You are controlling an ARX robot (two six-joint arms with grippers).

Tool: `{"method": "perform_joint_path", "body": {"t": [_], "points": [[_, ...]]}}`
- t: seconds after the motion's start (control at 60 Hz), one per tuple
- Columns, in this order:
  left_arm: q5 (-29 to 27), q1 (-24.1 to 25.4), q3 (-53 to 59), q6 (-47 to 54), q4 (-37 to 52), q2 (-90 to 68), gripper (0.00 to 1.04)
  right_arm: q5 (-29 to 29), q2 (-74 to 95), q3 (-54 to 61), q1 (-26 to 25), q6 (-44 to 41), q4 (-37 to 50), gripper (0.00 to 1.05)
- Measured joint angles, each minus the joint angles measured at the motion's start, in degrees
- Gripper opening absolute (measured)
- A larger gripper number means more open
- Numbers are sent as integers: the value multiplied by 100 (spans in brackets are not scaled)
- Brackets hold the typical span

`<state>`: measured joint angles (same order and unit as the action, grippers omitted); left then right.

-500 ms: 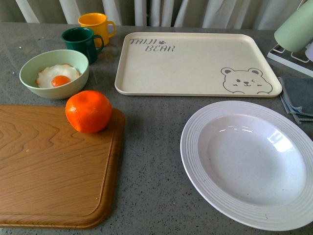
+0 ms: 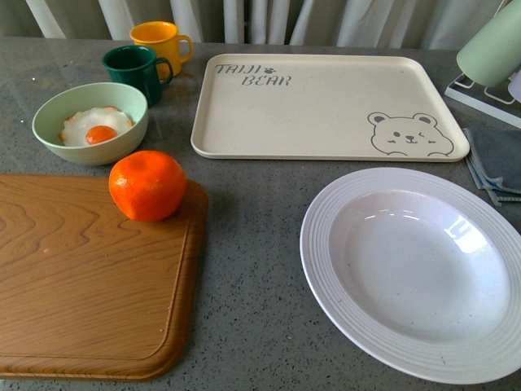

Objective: Place orange and plate with both arms

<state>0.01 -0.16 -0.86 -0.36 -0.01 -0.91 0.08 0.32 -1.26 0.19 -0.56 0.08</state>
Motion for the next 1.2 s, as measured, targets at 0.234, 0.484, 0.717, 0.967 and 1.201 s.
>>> {"method": "perform_joint_path", "body": {"t": [0.234,0.484,0.717,0.967,1.201], "points": [[0,0,0,0,0,0,96,0,0,0,0,0,0,96],[361,83,-142,79,-407,-177,96,2,0,0,0,0,0,96],[1086,-463,-1624,-20,-7,-4319,96,-9,-2,0,0,0,0,96],[778,-1102,-2225,-389,2605,-7775,96,-9,-2,0,0,0,0,96],[719,-1408,-2540,-557,3136,-8850,96,-9,-2,0,0,0,0,96]]}}
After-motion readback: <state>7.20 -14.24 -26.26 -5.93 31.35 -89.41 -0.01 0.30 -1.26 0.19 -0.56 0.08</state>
